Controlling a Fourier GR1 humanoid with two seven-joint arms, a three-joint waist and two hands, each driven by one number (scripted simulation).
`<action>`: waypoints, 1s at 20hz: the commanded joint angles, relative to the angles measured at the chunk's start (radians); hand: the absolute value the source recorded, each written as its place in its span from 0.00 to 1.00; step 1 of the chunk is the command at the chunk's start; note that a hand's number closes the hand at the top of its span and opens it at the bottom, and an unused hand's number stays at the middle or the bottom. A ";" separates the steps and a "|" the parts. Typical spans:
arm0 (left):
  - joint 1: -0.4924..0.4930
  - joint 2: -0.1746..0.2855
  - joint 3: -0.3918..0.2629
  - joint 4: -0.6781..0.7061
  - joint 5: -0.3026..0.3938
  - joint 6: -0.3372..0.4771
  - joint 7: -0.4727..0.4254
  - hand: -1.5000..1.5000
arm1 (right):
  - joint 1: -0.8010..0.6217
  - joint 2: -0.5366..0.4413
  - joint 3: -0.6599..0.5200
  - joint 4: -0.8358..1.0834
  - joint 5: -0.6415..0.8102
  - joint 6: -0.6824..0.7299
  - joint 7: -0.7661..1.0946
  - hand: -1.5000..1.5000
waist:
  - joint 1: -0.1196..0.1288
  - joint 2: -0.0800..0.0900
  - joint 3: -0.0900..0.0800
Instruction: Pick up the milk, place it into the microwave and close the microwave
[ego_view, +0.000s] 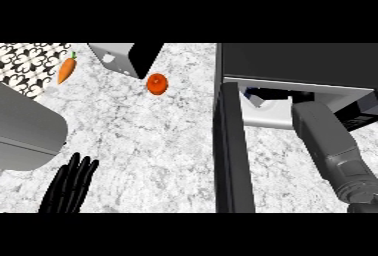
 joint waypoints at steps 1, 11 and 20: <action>0.032 -0.004 -0.075 -0.033 -0.026 -0.005 0.029 0.00 | 0.008 -0.003 -0.032 0.031 -0.026 0.035 -0.045 0.00 | -0.011 -0.008 0.000; -0.068 -0.008 -0.085 0.101 -0.036 -0.015 0.037 0.00 | 0.109 0.008 -0.051 0.053 -0.061 0.272 -0.182 0.00 | -0.063 -0.024 -0.002; -0.191 0.035 -0.160 0.223 -0.075 -0.103 0.079 1.00 | 0.222 0.087 -0.030 0.001 -0.068 0.285 -0.275 0.00 | -0.093 -0.038 -0.005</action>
